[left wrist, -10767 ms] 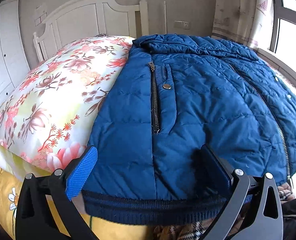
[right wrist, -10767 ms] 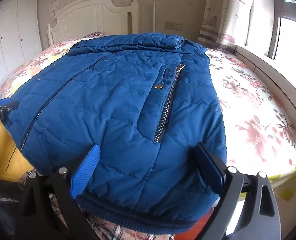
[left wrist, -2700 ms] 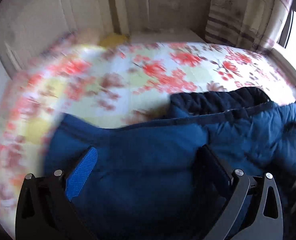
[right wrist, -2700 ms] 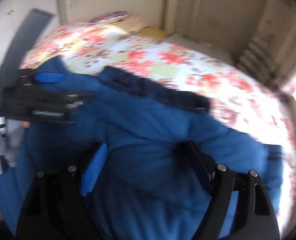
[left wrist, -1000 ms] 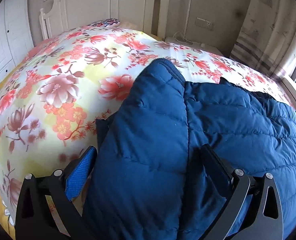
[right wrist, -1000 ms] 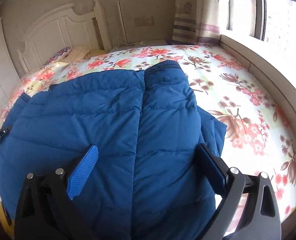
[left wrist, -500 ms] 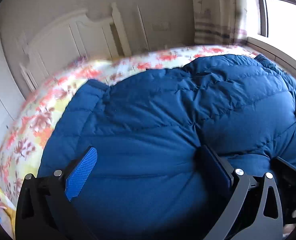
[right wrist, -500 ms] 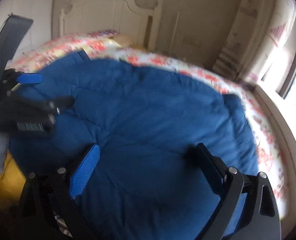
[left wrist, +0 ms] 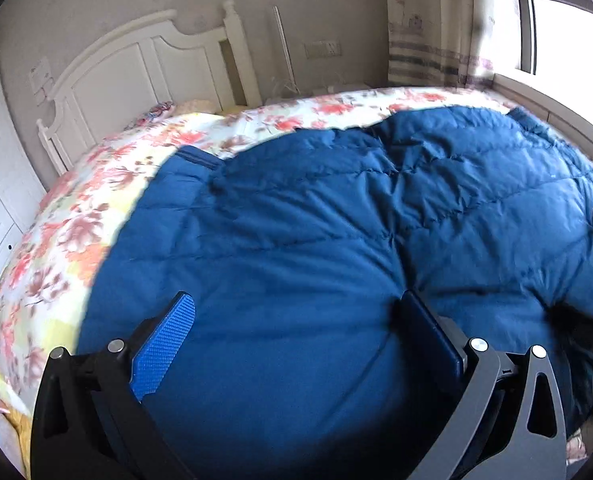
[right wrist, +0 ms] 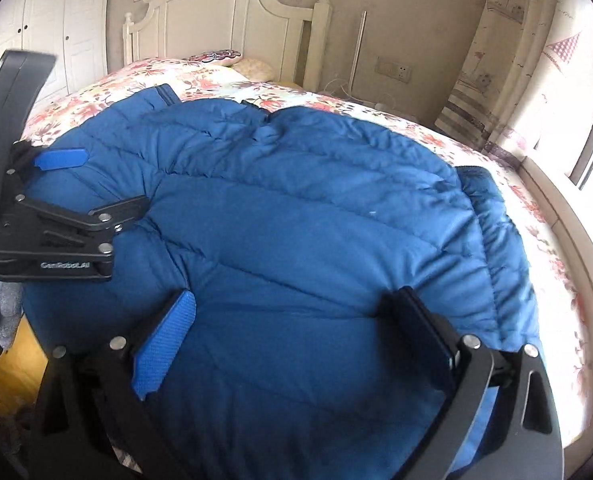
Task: Fold large clothes
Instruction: 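Tuck the jacket edge with the right tool while the left tool holds the bundle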
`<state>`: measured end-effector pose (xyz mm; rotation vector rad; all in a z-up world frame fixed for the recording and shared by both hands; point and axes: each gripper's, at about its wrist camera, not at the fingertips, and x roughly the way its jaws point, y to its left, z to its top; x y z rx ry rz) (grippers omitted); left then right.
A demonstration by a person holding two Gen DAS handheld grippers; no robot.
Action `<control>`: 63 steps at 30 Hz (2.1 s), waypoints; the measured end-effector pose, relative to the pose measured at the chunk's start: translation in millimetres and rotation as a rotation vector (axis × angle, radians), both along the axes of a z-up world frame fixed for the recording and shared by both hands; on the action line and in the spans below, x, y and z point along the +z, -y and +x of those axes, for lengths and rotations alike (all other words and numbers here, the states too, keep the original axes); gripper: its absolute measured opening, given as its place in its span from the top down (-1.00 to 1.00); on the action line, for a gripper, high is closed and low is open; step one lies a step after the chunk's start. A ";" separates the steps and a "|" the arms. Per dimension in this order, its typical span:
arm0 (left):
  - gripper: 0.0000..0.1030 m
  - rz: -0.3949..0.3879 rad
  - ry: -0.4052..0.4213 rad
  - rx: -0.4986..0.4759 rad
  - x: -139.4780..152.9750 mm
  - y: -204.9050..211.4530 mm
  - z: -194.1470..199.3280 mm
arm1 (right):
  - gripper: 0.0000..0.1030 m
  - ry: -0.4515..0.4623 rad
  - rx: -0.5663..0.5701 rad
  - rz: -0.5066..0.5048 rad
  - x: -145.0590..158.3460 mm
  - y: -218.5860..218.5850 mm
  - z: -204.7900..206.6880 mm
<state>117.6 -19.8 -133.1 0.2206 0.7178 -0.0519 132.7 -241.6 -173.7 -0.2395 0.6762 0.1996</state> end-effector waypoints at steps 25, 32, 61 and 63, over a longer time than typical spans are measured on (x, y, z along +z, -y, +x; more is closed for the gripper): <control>-0.91 -0.172 0.017 0.137 -16.4 -107.1 -31.0 | -0.94 -0.029 -0.233 0.444 -36.7 165.7 -18.6; -0.91 -0.190 0.003 0.130 -18.3 -110.0 -28.7 | -0.95 -0.001 -0.291 0.576 -24.1 182.2 -50.7; -0.91 -0.212 0.004 0.157 -19.8 -108.8 -29.7 | -0.96 -0.006 -0.190 1.016 -55.2 168.7 -45.3; -0.88 -0.197 -0.001 0.191 -10.6 -105.1 -31.3 | -0.96 -0.026 -0.251 0.880 -42.6 146.8 -31.9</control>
